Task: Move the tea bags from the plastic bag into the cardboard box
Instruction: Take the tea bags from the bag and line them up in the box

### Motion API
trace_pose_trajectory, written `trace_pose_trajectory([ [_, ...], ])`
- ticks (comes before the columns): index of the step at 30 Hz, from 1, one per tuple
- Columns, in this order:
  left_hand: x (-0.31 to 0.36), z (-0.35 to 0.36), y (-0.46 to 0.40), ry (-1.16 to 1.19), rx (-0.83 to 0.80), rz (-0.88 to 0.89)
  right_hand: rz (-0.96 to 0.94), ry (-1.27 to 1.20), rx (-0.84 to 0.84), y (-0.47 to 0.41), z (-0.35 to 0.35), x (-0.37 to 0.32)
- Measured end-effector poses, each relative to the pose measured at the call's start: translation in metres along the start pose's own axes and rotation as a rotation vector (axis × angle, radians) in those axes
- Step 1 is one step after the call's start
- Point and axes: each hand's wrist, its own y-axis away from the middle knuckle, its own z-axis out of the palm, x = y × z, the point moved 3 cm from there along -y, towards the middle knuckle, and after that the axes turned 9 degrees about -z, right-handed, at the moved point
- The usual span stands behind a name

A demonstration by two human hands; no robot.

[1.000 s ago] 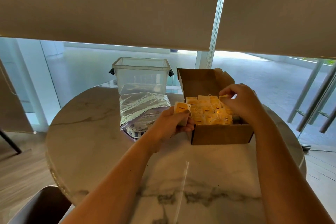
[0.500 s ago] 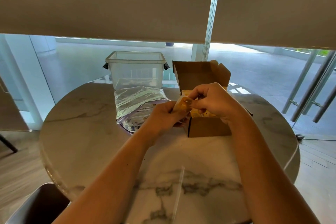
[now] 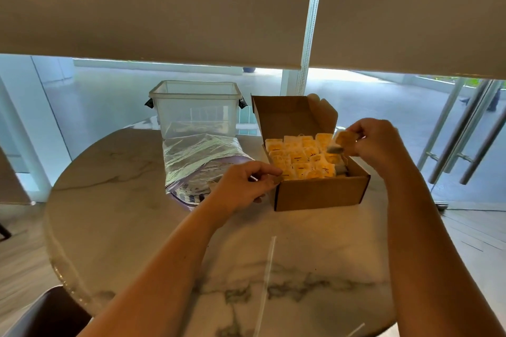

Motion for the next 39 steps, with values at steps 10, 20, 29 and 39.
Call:
trace_pose_trajectory([
  [10, 0.000, 0.001, 0.000, -0.026, -0.003, -0.006, -0.070, 0.413, -0.394, -0.016, 0.028, 0.007],
  [20, 0.001, 0.000, 0.000, -0.031, -0.012, 0.000, -0.074, 0.445, -0.238, -0.011, 0.041, 0.016],
  [29, 0.000, 0.001, 0.000, -0.030, 0.000, -0.020, -0.054, 0.484, -0.448, -0.004, 0.035, 0.017],
  [39, 0.012, -0.004, 0.008, -0.209, 0.077, 0.129, -0.050, 0.374, -0.524, 0.002, 0.034, -0.003],
])
